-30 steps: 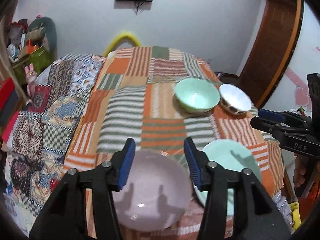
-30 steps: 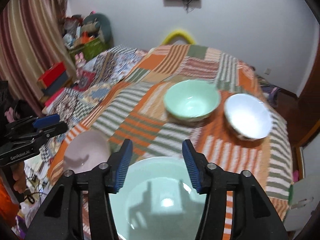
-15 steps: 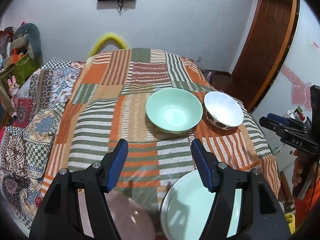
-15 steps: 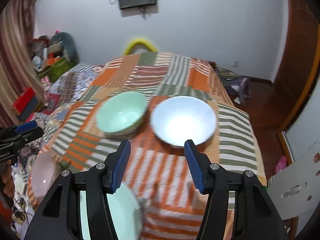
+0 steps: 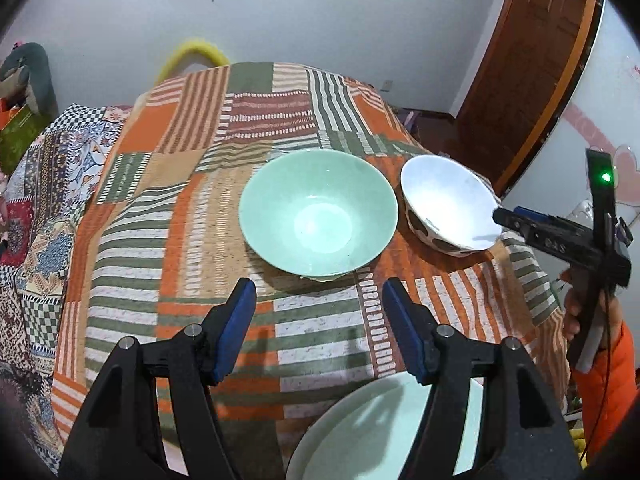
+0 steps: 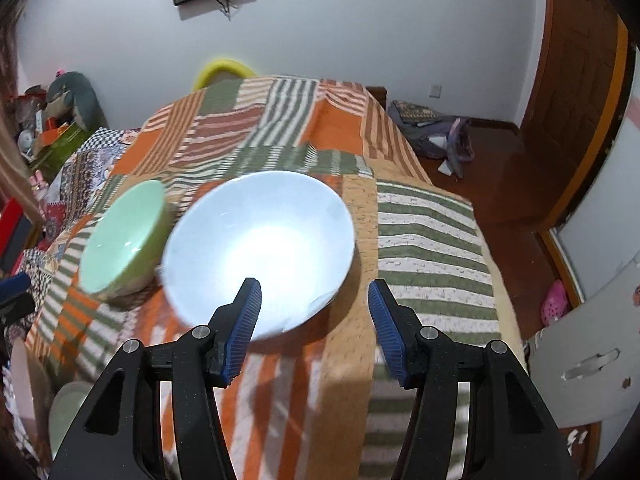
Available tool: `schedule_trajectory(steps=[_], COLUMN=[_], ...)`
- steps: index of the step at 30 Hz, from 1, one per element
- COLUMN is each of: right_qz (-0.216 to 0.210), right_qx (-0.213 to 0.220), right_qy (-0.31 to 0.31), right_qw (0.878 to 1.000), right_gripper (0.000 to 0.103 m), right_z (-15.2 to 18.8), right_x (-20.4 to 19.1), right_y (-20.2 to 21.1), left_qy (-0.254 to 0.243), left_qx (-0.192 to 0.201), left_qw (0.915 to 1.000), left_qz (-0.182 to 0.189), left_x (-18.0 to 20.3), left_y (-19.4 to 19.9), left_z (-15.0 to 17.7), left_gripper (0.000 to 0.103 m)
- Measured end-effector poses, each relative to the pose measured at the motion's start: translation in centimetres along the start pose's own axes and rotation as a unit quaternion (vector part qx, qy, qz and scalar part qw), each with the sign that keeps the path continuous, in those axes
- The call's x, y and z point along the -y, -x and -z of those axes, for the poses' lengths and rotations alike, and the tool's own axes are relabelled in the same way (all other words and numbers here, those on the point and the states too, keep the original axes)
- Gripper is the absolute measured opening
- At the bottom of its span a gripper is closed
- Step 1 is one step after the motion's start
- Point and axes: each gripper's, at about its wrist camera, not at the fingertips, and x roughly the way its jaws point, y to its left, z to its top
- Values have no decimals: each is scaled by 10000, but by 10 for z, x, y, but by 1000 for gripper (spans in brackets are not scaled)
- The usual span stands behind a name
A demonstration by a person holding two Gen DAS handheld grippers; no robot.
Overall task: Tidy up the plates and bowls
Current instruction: 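Move both grippers to the white bowl with brown spots, then close both grippers on the rim of the white spotted bowl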
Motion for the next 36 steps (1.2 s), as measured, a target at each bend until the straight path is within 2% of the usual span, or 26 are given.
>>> schedule_trajectory(steps=[5,11,12,16,23,34,36], right_qz=[-35,-288,-350,-293,-591,-917,-961], right_qx=[-121,-298,-312,-248,-369,-612,-642], right_qy=[-104,-52,-18,89,112,413,407], right_qw=[9999,9991,9989,9992,9975,9930,9925], right_gripper=[49,23,21,19,17,17,17], right_z=[-4,-2,-1,0,11,42,45], right_x=[11,13,11,9,14,6,7], right_y=[-20,-36,-36,-34,-20,6,5], left_qy=[-51,-115,-125,-196,-276,-377,-422], left_qx=[-122,-203,-211,-238,-289,-622,-710], left_qw=[9999,9997,9997,9994,9987,9954,9943], left_qz=[44,86,96,141,318,629,674], left_x=[4,12,13,23,41,69,75], left_y=[-18,-29,-30,-33,-37,-64,-71], left_z=[-2,-6,-6,-8,-12,-6,-4], left_gripper=[65,65,65,65,65,65,58])
